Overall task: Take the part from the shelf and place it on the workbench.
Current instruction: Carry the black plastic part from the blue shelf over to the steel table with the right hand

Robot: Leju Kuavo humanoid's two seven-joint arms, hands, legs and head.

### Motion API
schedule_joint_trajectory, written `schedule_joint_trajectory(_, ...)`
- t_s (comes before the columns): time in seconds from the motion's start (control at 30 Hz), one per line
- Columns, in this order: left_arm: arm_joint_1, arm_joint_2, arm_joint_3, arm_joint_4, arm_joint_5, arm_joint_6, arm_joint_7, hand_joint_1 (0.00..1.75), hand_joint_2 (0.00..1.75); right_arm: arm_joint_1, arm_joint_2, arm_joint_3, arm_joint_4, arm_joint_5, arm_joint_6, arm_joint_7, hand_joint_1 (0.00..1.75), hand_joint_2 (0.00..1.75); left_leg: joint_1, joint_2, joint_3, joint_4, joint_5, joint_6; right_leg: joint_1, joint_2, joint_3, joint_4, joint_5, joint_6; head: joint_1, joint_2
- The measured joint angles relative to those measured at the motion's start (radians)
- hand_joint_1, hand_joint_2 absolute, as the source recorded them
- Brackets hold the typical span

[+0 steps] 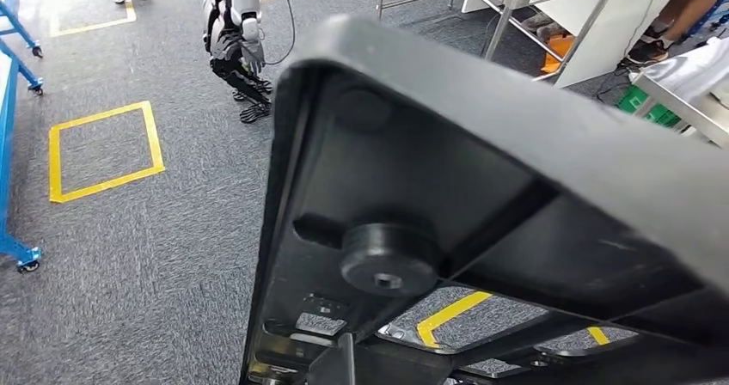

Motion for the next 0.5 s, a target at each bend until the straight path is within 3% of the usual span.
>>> schedule_joint_trajectory(0.07,-0.002,-0.001,0.000,0.000,0.000,0.000,0.001,0.00,1.75,-0.003,0.001,0.001,0.000,0.000,0.000,0.000,1.75,1.75,0.001,0.012,0.005,-0.004,-0.003,-0.006,0.014,-0.022,0.036,-0.073,0.015,-0.015,0.000,0.000)
schedule_joint_trajectory(0.13,-0.004,-0.003,0.000,0.000,0.000,-0.001,0.002,0.00,1.75,-0.004,0.002,0.001,-0.001,0.000,0.000,0.000,1.75,1.75,0.001,0.026,0.013,-0.013,-0.003,-0.014,0.019,-0.012,0.040,-0.087,0.016,-0.024,0.000,0.000)
schedule_joint_trajectory(0.2,-0.007,-0.003,0.000,0.000,0.000,-0.001,0.002,0.00,1.75,-0.004,0.005,0.002,-0.001,-0.001,0.000,0.000,1.75,1.75,0.001,0.014,0.015,-0.001,-0.015,-0.021,0.013,0.003,0.056,-0.112,0.027,-0.029,0.000,0.000)
schedule_joint_trajectory(0.23,-0.008,-0.004,0.000,0.000,-0.001,-0.001,0.002,0.00,1.75,-0.006,0.006,0.003,-0.001,-0.002,0.000,-0.001,1.75,1.75,0.001,-0.004,0.004,0.028,-0.034,-0.024,0.009,0.009,0.065,-0.124,0.032,-0.032,0.000,0.000)
schedule_joint_trajectory(0.3,-0.006,-0.003,0.000,0.000,-0.001,-0.002,0.003,0.00,1.75,-0.009,0.010,0.005,0.000,-0.003,0.000,-0.001,1.75,1.75,0.003,-0.039,-0.053,0.141,-0.090,-0.028,0.004,0.023,0.072,-0.132,0.035,-0.038,0.000,0.000)
schedule_joint_trajectory(0.37,-0.002,-0.002,0.000,0.000,-0.002,-0.002,0.004,0.00,1.75,-0.010,0.010,0.006,0.001,-0.004,0.000,-0.001,1.75,1.75,0.004,-0.047,-0.106,0.233,-0.114,-0.033,0.004,0.041,0.071,-0.127,0.032,-0.039,0.000,0.000)
schedule_joint_trajectory(0.4,-0.001,-0.001,0.000,0.000,-0.002,-0.002,0.004,0.00,1.75,-0.010,0.010,0.007,0.002,-0.004,0.000,-0.002,1.75,1.75,0.006,-0.047,-0.113,0.234,-0.098,-0.036,0.002,0.051,0.071,-0.123,0.029,-0.038,0.000,0.000)
schedule_joint_trajectory(0.43,-0.001,-0.001,0.000,0.000,-0.002,-0.002,0.004,0.00,1.75,-0.010,0.010,0.007,0.002,-0.004,0.000,-0.002,1.75,1.75,0.007,-0.049,-0.100,0.196,-0.065,-0.039,0.000,0.061,0.071,-0.117,0.025,-0.034,0.000,0.000)
schedule_joint_trajectory(0.5,-0.002,-0.001,0.000,0.000,-0.002,-0.002,0.004,0.00,1.75,-0.010,0.010,0.008,0.002,-0.005,0.000,-0.003,1.75,1.75,0.011,-0.068,-0.050,0.075,-0.002,-0.044,-0.004,0.078,0.067,-0.095,0.011,-0.022,0.000,0.000)
